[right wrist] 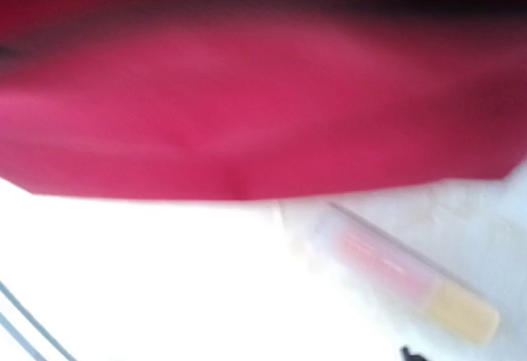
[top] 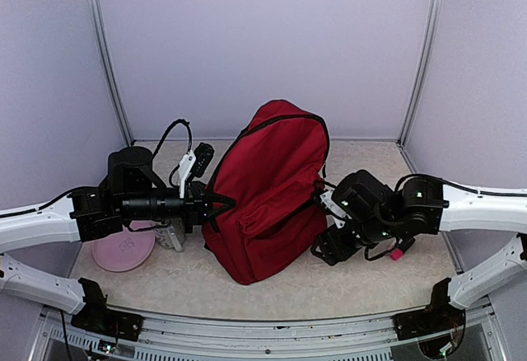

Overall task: Pack the student bag
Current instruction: Adjust the pen at the center of the board.

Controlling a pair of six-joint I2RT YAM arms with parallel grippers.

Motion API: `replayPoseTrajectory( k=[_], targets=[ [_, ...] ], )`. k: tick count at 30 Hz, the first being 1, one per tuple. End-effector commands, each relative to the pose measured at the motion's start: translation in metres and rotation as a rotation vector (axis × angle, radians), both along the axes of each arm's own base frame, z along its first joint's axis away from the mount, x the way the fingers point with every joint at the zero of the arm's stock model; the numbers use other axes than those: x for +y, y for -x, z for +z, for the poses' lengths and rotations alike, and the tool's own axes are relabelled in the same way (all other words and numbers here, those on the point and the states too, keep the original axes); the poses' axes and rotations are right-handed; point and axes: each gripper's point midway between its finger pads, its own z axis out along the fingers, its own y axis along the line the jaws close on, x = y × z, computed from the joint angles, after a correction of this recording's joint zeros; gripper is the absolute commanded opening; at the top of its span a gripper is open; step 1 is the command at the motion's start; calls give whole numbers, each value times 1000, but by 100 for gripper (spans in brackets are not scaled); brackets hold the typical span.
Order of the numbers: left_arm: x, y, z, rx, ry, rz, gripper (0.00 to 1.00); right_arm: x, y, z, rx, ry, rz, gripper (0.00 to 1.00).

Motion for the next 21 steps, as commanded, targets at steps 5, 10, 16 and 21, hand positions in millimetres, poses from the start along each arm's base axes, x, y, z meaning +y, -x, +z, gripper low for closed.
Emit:
replayPoseTrajectory(
  k=[5,10,16,21],
  targets=[
    [1,0,26,-44,53,-3,0,-67,-22,3,164,-237,-257,87],
    [1,1,26,-40,57,-11,0,-33,-35,1,34,-310,-15,81],
    [2,-1,25,-45,50,-2,0,-22,-49,-66,64,-119,100,84],
    [-1,1,24,-34,49,-21,0,-34,-46,-110,117,-38,78,84]
  ],
)
